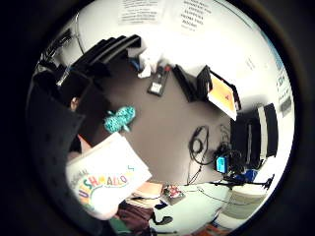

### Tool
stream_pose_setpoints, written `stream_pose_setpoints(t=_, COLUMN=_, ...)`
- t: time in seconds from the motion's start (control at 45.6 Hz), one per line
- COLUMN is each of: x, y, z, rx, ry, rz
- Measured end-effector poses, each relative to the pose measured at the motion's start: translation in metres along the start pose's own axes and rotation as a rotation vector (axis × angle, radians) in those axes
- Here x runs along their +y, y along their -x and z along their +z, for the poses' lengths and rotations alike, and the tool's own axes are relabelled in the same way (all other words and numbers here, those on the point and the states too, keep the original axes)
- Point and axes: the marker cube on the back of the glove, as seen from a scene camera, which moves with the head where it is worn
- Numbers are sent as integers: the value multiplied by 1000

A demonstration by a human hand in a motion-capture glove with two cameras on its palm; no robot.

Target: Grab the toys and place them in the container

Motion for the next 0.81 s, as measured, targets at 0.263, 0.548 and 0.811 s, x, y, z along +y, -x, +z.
stream_pose_setpoints(t=0.263, x=-71, y=110, z=38, rx=68, ry=47, rz=-130)
stream_pose_setpoints(t=0.548, x=-108, y=178, z=121, rx=33, ry=156, rz=-131)
stream_pose_setpoints(t=0.811, x=-88, y=146, z=148, rx=12, ry=496, rz=-63)
